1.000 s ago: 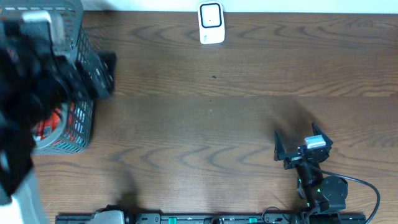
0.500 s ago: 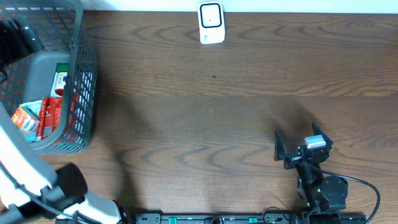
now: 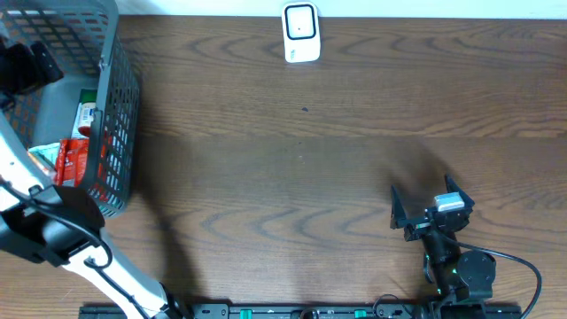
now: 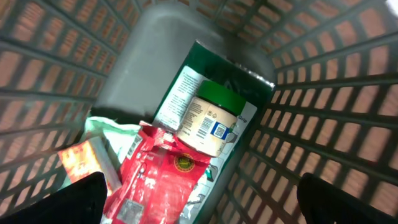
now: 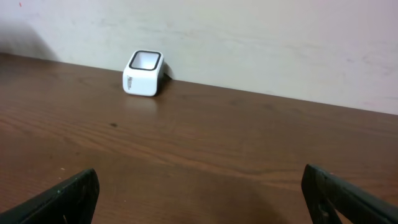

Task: Scan the item barcode
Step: 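Reach the left gripper into the basket and grasp the green-lidded jar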

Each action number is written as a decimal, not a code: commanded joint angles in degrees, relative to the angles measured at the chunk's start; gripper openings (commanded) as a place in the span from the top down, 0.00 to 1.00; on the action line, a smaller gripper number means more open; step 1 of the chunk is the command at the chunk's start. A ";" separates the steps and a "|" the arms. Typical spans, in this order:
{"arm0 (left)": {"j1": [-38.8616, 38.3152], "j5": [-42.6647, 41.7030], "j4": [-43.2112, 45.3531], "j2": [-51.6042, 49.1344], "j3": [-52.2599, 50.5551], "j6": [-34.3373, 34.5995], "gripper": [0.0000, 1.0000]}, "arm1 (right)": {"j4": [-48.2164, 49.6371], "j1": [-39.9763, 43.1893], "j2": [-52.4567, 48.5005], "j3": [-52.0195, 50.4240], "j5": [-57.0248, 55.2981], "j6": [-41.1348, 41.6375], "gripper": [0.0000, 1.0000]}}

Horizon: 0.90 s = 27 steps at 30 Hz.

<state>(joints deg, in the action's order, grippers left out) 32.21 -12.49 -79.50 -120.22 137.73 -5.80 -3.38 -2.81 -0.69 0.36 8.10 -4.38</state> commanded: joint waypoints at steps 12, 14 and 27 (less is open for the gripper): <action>-2.08 0.35 2.01 -13.60 1.25 -7.72 0.02 | -0.22 0.63 0.26 -0.04 -0.09 0.50 0.01; -2.62 0.31 2.21 -16.31 1.25 -7.69 0.02 | -0.22 0.63 0.26 -0.04 -0.09 0.50 0.01; -3.93 0.52 3.98 -21.14 1.05 -7.65 0.02 | -0.22 0.63 0.26 -0.04 -0.09 0.50 0.01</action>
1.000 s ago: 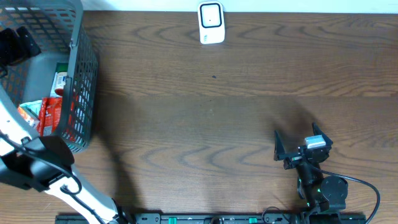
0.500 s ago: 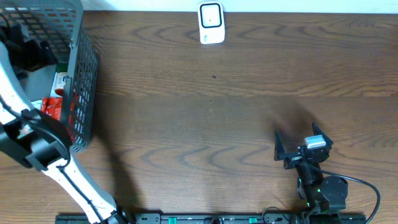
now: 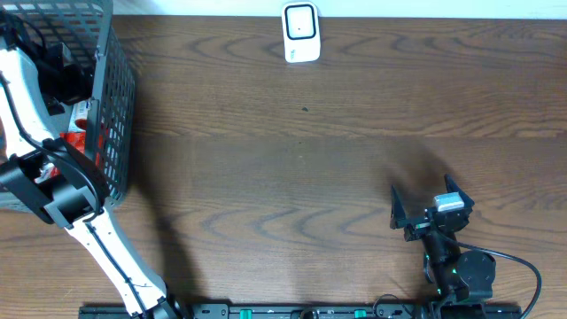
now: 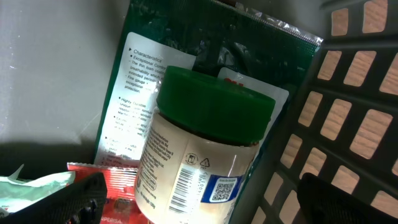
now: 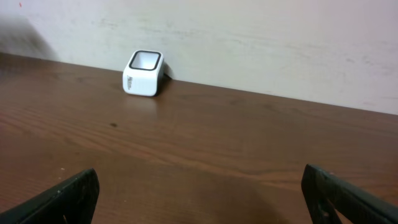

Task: Scan the item barcode
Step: 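Reach the left gripper into the basket and grasp the green-lidded jar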

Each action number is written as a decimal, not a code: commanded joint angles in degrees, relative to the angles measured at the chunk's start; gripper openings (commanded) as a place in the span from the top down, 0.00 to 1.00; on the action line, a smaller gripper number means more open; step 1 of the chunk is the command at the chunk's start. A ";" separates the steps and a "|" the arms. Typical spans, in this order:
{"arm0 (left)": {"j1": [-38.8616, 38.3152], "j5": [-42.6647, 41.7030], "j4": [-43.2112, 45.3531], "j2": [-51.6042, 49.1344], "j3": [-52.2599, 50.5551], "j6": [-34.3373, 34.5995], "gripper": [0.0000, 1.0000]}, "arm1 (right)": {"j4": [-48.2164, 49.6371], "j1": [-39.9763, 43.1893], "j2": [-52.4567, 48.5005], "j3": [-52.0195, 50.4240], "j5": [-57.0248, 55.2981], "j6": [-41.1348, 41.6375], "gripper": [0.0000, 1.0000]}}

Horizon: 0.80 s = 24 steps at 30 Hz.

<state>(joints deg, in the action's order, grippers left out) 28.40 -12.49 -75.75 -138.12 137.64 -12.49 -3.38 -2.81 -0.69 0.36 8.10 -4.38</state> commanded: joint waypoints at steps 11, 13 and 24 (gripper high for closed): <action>0.02 0.13 0.24 4.92 1.64 1.73 0.02 | -0.22 0.63 0.26 -0.04 -0.09 0.50 0.01; 0.31 0.11 0.85 8.09 1.68 4.15 0.02 | -0.22 0.63 0.26 -0.04 -0.09 0.50 0.01; 0.42 0.13 -1.29 16.17 -0.20 8.76 0.02 | -0.22 0.63 0.26 -0.04 -0.09 0.50 0.01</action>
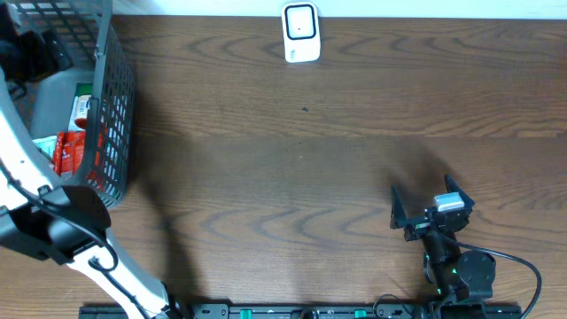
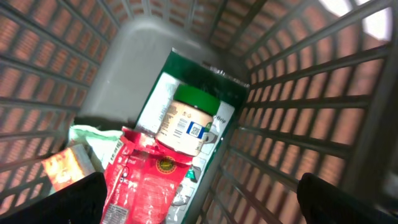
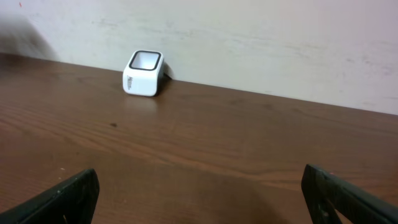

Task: Scan the item barcode
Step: 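Reach the left gripper into the basket and grasp the green-lidded jar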

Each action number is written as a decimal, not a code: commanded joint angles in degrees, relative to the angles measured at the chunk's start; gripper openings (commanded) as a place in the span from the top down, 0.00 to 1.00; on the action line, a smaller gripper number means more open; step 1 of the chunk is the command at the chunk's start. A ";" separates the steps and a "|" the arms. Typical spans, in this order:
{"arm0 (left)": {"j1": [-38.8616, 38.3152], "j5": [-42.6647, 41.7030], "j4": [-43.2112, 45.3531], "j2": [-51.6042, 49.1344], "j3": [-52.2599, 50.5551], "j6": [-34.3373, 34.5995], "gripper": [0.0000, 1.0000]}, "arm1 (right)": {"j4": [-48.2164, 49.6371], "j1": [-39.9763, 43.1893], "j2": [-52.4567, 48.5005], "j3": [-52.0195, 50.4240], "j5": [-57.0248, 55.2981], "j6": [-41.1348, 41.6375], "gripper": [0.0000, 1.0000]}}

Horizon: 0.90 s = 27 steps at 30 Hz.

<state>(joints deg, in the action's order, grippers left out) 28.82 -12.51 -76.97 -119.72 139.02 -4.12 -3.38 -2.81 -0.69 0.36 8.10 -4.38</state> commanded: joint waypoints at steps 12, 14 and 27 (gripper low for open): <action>-0.68 -0.11 17.38 -4.59 -23.37 -4.94 0.02 | -0.22 0.63 0.26 -0.04 -0.09 0.50 0.01; -1.27 -1.66 20.81 -4.59 -26.77 -7.19 0.02 | -0.22 0.63 0.26 -0.04 -0.09 0.50 0.01; -3.08 -1.75 35.91 -4.59 -38.14 -8.31 0.02 | -0.22 0.63 0.26 -0.04 -0.09 0.50 0.01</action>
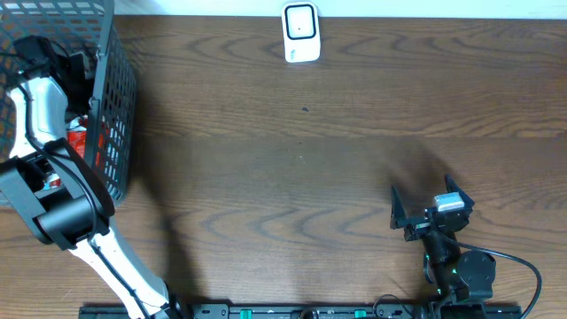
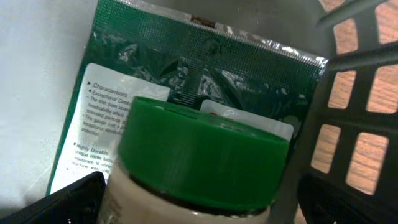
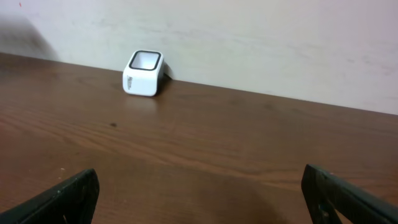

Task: Scan the item barcode
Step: 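Reach the left gripper into the basket and grasp the green-lidded jar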

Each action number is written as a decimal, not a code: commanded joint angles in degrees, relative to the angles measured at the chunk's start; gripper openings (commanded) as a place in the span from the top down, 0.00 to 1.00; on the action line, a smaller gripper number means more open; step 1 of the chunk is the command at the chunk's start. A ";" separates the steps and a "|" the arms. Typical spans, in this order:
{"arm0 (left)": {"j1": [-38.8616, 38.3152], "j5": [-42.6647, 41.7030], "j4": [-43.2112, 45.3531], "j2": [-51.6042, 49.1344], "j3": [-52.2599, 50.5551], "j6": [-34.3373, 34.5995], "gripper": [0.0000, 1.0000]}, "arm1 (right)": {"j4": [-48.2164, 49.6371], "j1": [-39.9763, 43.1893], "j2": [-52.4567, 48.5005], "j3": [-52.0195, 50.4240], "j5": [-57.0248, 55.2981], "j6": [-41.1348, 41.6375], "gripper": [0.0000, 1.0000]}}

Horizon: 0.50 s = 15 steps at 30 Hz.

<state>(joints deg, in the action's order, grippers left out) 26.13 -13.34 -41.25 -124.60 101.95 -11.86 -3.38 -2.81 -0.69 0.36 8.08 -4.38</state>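
A jar with a green lid [image 2: 202,149] and a pale body lies in the grey mesh basket [image 1: 115,89] on top of a green pouch [image 2: 205,62]. My left gripper [image 2: 199,208] is down inside the basket, open, with one black finger on each side of the jar just below its lid. In the overhead view the left gripper [image 1: 66,66] is at the basket's far end. The white barcode scanner [image 1: 300,32] stands at the table's far edge, also the white scanner [image 3: 144,73] in the right wrist view. My right gripper [image 3: 199,199] is open over bare table.
The basket's mesh wall [image 2: 354,118] runs close to the right of the jar. A red packet [image 1: 78,140] lies lower in the basket. The right arm [image 1: 434,221] rests near the front right of the wooden table [image 1: 301,177].
My left gripper was high over the basket with the jar small below it. Now it is low inside, its open fingers on either side of the jar. The right arm is unchanged.
My left gripper first hung above the basket's contents. Then it was low and close over the green-lidded jar, then high again near the basket's rim. Now it is low once more, closer than before, straddling the jar. The right gripper stayed open and still.
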 commanded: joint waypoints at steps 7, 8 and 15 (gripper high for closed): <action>-0.39 -0.94 0.22 0.28 -2.86 -0.52 0.15 | -0.22 0.63 0.26 -0.04 -0.07 0.50 0.01; -0.39 -0.92 0.28 0.57 -2.67 -0.52 0.22 | -0.22 0.63 0.26 -0.04 -0.07 0.50 0.01; 0.04 0.44 0.44 4.02 -1.29 0.11 0.30 | -0.22 0.63 0.26 -0.04 -0.07 0.50 0.01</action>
<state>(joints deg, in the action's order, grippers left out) 26.13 -13.15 -40.64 -124.49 99.72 -12.23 -3.38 -2.81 -0.69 0.36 8.10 -4.38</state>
